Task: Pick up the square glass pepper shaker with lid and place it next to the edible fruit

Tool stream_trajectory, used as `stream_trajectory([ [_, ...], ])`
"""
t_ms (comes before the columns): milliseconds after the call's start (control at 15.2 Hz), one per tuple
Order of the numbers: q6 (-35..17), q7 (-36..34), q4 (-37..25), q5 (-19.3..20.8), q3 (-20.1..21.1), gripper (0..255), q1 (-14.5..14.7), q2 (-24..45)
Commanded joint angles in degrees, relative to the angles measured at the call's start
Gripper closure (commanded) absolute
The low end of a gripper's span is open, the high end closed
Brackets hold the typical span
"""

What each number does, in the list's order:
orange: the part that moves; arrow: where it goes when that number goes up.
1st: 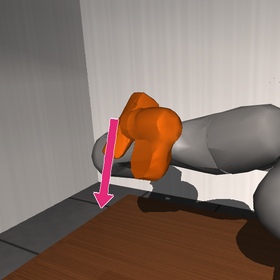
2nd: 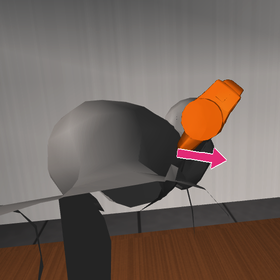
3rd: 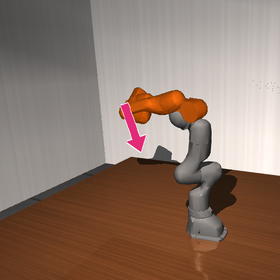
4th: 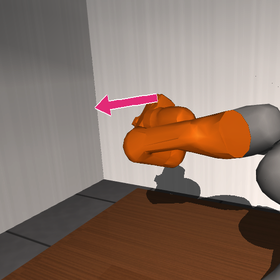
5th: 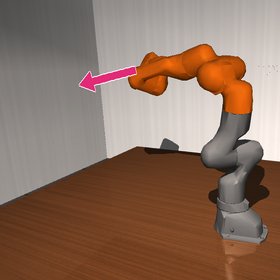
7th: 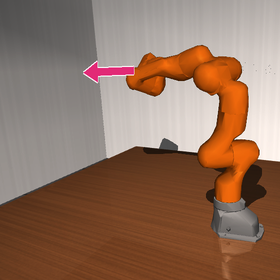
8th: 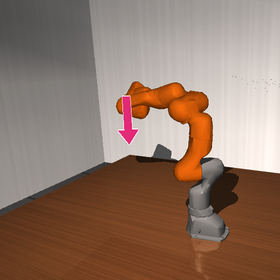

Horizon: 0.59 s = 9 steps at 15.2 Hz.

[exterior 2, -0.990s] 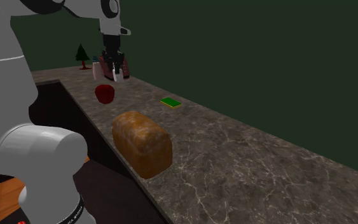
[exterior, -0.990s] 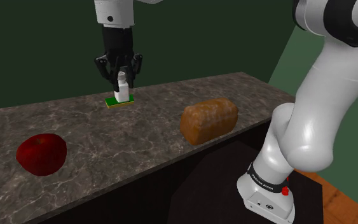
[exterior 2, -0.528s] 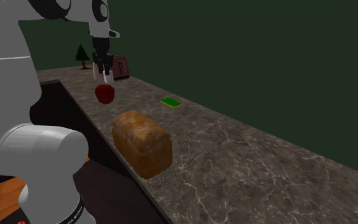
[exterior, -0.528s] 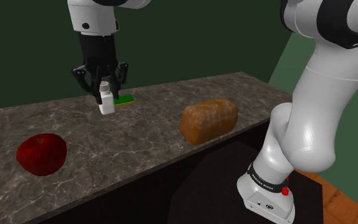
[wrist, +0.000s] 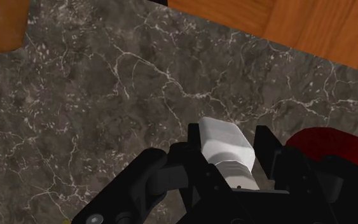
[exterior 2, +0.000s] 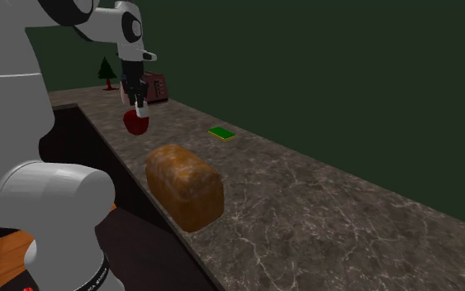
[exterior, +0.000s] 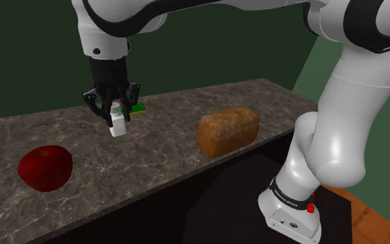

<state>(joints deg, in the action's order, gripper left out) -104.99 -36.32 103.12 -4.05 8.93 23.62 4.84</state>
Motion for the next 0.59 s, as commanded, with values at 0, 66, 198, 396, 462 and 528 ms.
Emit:
stream_trajectory([
  [0,-1.59,0.24,1.39,0.00,-0.06,255,-0.06,0.18],
  [66,-2.33,0.28,2.01,0.00,-0.05,255,-0.06,0.31],
  [198,-3.80,0.35,3.19,0.02,-0.05,255,-0.04,0.60],
  [396,-6.00,0.46,4.87,0.05,-0.04,255,-0.01,1.13],
  [462,-6.73,0.49,5.40,0.06,-0.04,255,0.00,1.33],
  [528,-7.45,0.52,5.92,0.07,-0.04,255,0.01,1.54],
])
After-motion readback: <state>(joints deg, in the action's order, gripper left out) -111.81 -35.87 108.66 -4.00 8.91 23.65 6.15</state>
